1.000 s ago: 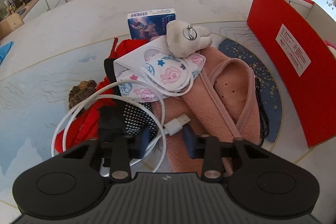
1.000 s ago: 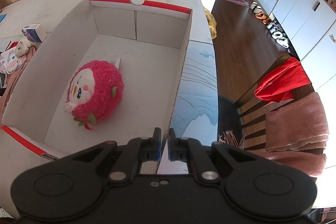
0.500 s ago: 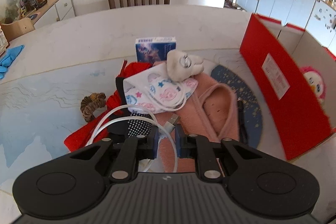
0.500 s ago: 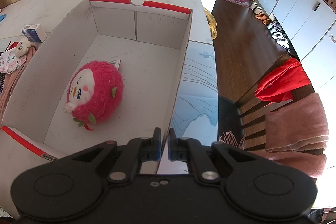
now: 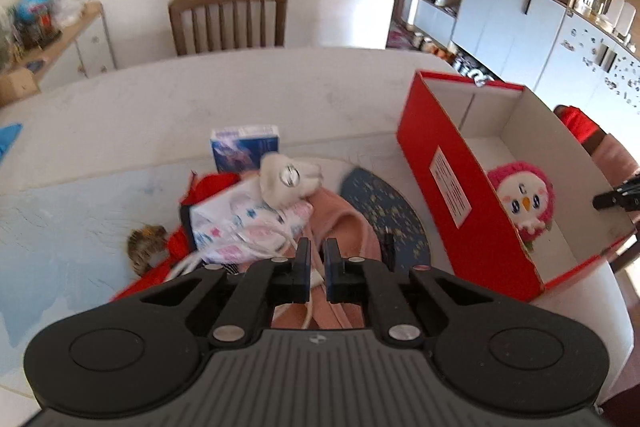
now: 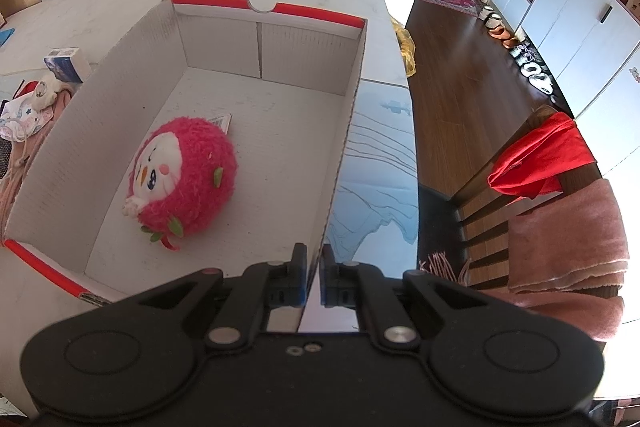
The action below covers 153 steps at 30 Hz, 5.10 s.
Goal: Organize objects
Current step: 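Lift the white cable with the left gripper into the box and release, then move the left gripper back over the pile toward the white plush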
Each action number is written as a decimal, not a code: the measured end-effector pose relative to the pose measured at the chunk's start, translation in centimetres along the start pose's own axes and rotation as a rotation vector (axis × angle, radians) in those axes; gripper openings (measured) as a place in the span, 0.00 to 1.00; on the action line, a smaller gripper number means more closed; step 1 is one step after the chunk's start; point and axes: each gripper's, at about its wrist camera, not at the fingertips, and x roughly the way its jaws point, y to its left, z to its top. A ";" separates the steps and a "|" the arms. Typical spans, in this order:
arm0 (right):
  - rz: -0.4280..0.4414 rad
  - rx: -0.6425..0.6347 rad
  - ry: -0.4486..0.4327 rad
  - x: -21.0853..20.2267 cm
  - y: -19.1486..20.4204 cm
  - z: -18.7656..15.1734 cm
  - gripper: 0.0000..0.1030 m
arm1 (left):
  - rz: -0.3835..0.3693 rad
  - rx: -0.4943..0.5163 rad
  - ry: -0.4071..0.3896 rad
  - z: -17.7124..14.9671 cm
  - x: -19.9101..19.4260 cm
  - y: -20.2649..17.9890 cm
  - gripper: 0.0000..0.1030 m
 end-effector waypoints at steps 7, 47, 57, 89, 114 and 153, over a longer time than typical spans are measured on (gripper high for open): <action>0.003 -0.003 -0.001 0.2 0.0 0.1 0.05 | 0.025 0.000 0.100 -1.7 3.4 0.6 0.62; 0.000 -0.008 0.001 0.3 -0.1 -0.2 0.05 | 0.044 -0.061 0.050 -0.8 2.8 0.3 0.14; -0.002 -0.014 0.000 0.4 0.0 -0.1 0.05 | 0.012 -0.028 -0.008 1.4 -0.7 -1.9 0.10; -0.003 -0.015 -0.001 0.4 0.1 -0.1 0.05 | -0.323 0.255 -0.086 13.0 1.0 -18.7 0.08; 0.000 -0.012 0.001 0.7 0.6 0.1 0.05 | -0.242 0.253 0.117 8.8 9.6 -19.5 0.09; 0.004 -0.010 -0.001 0.7 0.0 -0.2 0.06 | -0.005 0.090 -0.014 6.6 1.0 -9.8 0.69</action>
